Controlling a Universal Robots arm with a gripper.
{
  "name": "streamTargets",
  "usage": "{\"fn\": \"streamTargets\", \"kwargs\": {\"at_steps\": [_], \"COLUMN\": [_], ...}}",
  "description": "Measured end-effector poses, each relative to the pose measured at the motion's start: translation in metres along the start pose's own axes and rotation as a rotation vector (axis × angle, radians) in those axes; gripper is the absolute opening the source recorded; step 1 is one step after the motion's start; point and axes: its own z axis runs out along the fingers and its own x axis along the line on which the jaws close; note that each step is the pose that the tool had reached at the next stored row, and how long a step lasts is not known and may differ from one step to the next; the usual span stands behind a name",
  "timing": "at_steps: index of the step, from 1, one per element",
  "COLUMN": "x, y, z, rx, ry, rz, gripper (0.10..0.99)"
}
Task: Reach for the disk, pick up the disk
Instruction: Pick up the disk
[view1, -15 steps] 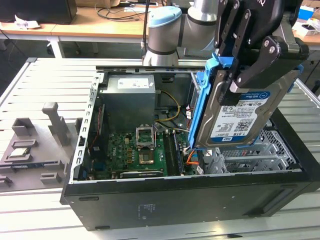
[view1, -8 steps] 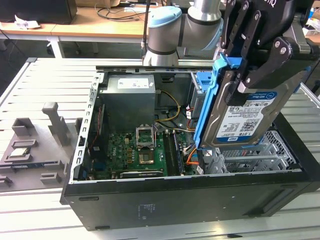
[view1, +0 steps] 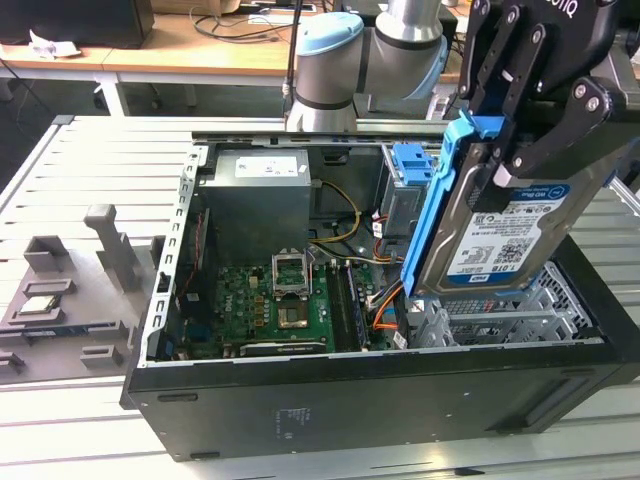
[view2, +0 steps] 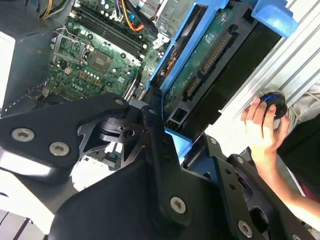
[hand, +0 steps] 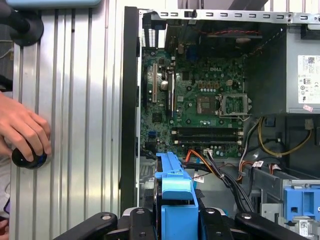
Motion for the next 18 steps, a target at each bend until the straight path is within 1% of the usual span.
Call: {"fn": "streamTargets", "kwargs": {"at_steps": [3,8,18], "x": [0.0001,0.0001,0.0003], "y": [-0.0041,-0.0085,-0.0157], "z": [0.0015,0.0034,0.0049], "rx": [0.000,0.000,0.000], "ry": [-0.0002,-0.0001,-0.0002], "rz": [0.000,0.000,0.000], "gripper": [0.369,0.369,0.369]}}
